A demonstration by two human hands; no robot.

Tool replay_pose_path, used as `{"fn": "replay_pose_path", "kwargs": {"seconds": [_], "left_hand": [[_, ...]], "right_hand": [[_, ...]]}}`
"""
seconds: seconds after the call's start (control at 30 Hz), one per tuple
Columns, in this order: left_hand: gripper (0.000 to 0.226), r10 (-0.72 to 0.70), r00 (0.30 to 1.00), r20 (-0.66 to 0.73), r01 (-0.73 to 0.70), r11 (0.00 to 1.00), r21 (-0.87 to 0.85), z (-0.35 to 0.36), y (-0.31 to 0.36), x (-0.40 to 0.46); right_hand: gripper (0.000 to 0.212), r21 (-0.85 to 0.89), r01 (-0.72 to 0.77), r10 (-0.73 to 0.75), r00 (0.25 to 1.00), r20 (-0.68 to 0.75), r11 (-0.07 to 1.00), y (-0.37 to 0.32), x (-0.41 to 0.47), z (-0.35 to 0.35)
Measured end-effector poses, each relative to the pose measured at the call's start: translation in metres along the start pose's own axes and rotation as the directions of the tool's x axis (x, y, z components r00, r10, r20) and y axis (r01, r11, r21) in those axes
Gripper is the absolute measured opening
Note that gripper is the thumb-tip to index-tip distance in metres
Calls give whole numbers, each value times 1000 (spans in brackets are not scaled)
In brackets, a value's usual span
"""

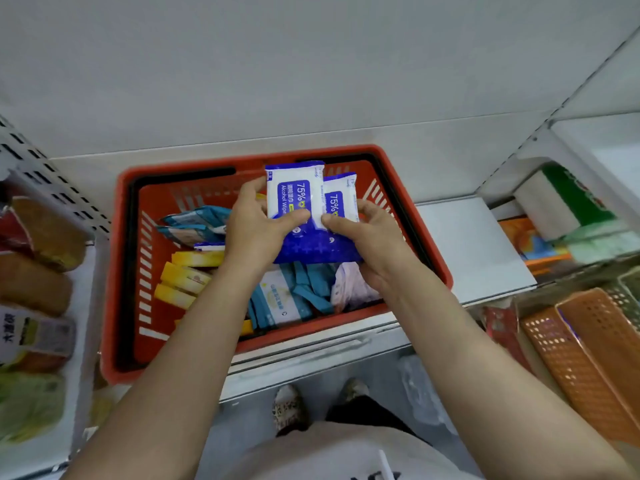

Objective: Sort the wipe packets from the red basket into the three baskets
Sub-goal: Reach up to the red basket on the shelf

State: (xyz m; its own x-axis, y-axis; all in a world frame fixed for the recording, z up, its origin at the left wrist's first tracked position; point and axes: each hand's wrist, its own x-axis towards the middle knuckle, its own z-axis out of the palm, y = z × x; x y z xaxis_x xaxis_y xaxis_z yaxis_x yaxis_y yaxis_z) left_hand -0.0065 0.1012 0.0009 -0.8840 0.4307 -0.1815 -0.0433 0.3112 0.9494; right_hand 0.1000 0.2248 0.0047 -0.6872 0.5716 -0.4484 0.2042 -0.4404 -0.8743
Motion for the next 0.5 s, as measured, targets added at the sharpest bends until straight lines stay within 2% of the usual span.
{"fn": "replay_pose_path", "kwargs": {"seconds": [0.1, 0.17, 0.27, 0.43, 0.5], "left_hand": [[72, -68, 997, -39, 64, 993, -102, -1, -3, -3], [59, -65, 997, -47, 57, 988, -145, 5, -1, -11], [36, -41, 999, -7, 38, 972, -234, 31, 11, -32], [34, -27, 997, 71, 51, 930, -365, 97, 34, -74], [25, -20, 993, 120, 65, 920, -387, 132, 39, -99]], "right_hand": [[46, 9, 44, -43, 996, -79, 999, -2, -16, -20], [40, 30, 79, -76, 993, -94, 996, -8, -30, -35], [34, 74, 149, -139, 982, -131, 986, -13, -52, -62], [27, 81, 247, -214, 932, -291, 966, -17, -100, -135], [24, 103, 298, -240, 895, -375, 949, -13, -127, -180]]}}
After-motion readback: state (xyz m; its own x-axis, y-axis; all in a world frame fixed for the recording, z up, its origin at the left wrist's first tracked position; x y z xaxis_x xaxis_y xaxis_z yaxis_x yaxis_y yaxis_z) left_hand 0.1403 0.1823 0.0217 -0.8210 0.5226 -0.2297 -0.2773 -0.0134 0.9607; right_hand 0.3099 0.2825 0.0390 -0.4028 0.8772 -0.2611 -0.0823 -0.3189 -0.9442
